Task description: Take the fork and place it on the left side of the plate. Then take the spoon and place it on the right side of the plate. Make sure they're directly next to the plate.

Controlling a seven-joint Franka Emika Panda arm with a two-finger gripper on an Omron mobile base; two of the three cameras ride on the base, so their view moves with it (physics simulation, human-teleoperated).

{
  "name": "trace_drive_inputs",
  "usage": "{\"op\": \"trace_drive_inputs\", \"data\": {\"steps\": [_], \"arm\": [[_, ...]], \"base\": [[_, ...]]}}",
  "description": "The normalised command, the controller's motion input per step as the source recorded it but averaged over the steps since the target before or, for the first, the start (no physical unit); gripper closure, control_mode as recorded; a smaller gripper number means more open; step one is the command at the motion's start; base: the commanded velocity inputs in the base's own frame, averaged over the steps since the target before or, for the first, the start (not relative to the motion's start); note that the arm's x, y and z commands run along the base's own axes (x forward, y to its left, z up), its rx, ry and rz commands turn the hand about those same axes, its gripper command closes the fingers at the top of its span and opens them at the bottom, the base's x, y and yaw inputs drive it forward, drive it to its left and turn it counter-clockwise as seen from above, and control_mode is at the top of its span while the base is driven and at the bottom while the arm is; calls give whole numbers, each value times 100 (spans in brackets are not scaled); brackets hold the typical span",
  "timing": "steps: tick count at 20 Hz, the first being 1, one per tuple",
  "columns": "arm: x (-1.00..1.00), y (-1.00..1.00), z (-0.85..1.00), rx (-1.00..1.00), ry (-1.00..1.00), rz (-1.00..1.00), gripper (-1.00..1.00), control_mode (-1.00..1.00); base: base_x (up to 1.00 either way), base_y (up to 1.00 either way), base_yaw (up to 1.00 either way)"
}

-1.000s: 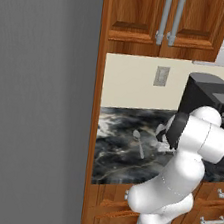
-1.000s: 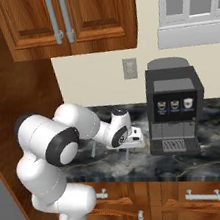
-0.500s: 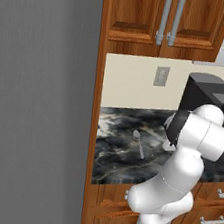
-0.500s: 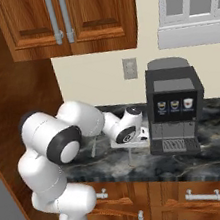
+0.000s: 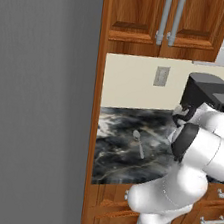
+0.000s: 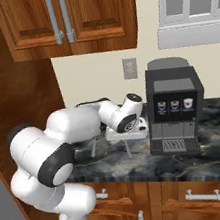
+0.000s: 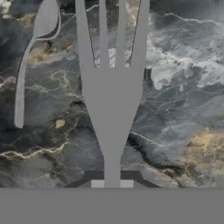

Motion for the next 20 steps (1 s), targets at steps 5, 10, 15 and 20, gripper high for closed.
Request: {"op": "trace_drive_inputs", "data": {"steps": [5, 10, 15, 20], "arm": [[-64, 46, 92, -3, 0, 0, 100, -100], [-91, 52, 64, -4, 0, -4, 100, -100], [-66, 55, 48, -4, 0, -8, 100, -100], [-10, 32, 31, -9, -2, -4, 100, -100]], "base": [[0, 0, 0], [0, 0, 0], [0, 0, 0], [0, 0, 0]]}}
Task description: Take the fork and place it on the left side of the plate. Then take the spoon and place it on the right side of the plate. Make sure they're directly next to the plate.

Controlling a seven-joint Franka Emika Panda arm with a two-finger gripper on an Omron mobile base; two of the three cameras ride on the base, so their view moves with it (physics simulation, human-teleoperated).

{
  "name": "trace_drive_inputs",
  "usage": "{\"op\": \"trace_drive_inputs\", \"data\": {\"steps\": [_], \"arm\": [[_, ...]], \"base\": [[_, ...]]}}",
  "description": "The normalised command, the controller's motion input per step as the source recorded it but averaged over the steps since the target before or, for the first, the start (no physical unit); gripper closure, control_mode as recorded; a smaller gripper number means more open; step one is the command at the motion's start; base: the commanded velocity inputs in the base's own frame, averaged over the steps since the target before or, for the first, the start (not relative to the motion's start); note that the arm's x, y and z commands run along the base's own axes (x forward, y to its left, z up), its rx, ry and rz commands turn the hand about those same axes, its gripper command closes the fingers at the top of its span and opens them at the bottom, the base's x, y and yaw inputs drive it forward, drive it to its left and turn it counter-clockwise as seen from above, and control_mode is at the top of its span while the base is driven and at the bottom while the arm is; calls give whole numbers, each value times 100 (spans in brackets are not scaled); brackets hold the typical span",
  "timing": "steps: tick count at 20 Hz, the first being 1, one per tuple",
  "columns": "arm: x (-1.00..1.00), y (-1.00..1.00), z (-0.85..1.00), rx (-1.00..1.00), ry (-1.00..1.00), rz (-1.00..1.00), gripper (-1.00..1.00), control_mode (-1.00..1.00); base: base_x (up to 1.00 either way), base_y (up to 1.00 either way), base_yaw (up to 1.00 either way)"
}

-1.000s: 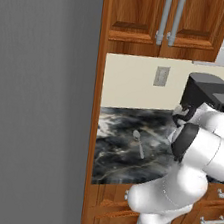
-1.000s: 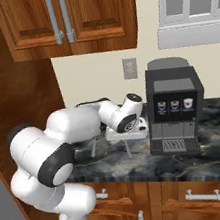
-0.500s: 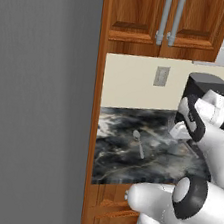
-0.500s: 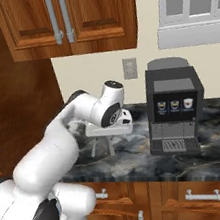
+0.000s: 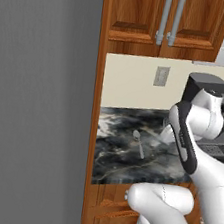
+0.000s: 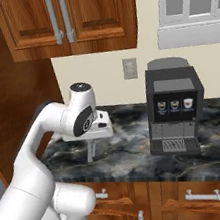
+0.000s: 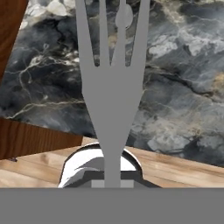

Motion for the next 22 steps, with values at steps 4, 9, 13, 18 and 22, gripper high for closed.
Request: {"op": "trace_drive_inputs", "data": {"steps": [4, 9, 13, 18, 22], "arm": [[0, 3, 3, -1, 1, 0, 100, -100], [0, 0, 0, 0, 0, 0, 100, -100], [0, 0, 0, 0, 0, 0, 100, -100], [0, 0, 0, 0, 0, 0, 100, -100], [0, 0, 0, 0, 0, 0, 100, 100]], "base": [[0, 0, 0], [0, 0, 0], [0, 0, 0], [0, 0, 0], [0, 0, 0]]}}
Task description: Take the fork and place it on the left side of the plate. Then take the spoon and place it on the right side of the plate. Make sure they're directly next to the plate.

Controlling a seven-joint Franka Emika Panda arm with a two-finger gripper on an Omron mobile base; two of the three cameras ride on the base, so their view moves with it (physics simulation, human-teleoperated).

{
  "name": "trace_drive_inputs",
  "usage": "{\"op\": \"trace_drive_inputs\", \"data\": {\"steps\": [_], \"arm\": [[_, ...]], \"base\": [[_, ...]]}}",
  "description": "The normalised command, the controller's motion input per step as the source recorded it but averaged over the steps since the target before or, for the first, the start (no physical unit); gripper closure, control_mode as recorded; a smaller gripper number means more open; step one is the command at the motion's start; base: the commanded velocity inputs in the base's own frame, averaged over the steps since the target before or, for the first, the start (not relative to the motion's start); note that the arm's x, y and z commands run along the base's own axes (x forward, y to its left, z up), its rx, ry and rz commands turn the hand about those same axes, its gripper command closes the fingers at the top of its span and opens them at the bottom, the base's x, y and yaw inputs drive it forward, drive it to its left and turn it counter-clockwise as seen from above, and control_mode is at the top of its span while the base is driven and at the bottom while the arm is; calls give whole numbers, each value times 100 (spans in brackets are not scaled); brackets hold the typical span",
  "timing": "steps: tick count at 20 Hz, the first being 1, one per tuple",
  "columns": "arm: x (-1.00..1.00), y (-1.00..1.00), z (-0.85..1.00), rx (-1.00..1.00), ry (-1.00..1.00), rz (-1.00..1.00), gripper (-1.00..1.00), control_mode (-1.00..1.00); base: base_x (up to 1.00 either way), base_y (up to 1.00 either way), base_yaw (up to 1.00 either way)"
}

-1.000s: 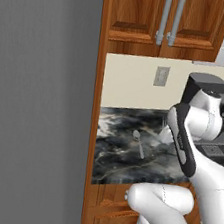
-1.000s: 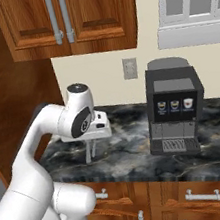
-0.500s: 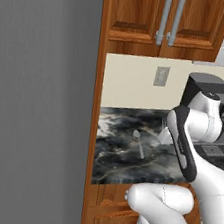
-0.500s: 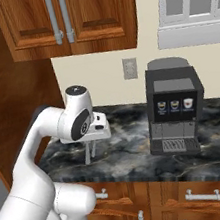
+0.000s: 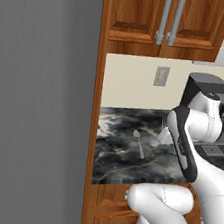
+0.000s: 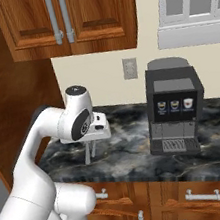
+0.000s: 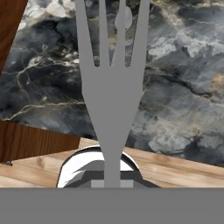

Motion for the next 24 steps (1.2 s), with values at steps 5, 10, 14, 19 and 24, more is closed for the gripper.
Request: {"op": "trace_drive_inputs", "data": {"steps": [5, 10, 14, 19, 24], "arm": [[0, 0, 0, 0, 0, 0, 100, 100], [0, 0, 0, 0, 0, 0, 100, 100], [0, 0, 0, 0, 0, 0, 100, 100], [0, 0, 0, 0, 0, 0, 100, 100], [0, 0, 0, 0, 0, 0, 100, 100]], "base": [[0, 0, 0], [-53, 0, 0], [-90, -2, -20], [-45, -1, -71], [0, 0, -94]]}}
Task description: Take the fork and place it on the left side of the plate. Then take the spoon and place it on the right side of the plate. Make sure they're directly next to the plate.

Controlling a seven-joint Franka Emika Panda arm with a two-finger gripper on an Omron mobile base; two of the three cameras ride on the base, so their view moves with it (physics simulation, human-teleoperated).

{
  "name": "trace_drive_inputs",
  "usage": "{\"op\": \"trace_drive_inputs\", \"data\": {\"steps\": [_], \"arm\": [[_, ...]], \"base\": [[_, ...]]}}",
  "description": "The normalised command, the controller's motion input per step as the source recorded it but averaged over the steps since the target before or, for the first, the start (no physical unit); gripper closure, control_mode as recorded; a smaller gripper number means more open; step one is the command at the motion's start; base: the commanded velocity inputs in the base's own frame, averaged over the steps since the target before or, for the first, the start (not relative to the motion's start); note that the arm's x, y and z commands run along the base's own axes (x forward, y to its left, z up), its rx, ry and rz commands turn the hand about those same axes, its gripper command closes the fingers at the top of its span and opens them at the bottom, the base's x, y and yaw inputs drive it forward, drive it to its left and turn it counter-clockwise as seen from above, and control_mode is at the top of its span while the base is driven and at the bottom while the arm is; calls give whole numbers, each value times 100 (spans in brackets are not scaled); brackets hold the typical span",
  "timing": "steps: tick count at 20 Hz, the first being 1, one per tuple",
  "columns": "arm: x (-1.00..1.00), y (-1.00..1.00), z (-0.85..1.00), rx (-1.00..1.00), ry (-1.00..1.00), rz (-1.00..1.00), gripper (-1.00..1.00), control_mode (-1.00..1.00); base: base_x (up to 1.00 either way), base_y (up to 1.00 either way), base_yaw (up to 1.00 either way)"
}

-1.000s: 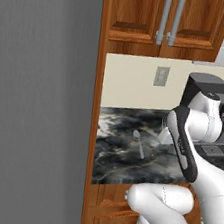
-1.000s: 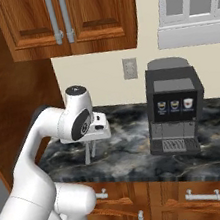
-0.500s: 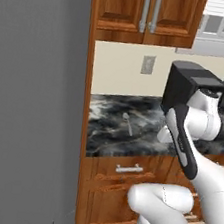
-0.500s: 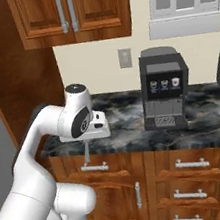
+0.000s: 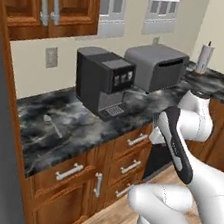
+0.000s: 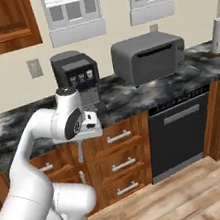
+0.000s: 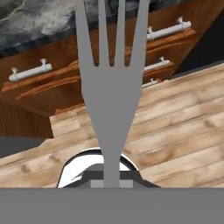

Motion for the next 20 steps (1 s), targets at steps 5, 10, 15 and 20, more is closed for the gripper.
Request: {"op": "trace_drive_inputs", "data": {"steps": [5, 10, 15, 20], "arm": [[0, 0, 0, 0, 0, 0, 100, 100], [0, 0, 0, 0, 0, 0, 100, 100], [0, 0, 0, 0, 0, 0, 100, 100], [0, 0, 0, 0, 0, 0, 100, 100]], "base": [[0, 0, -99], [0, 0, -100], [0, 0, -99], [0, 0, -100]]}}
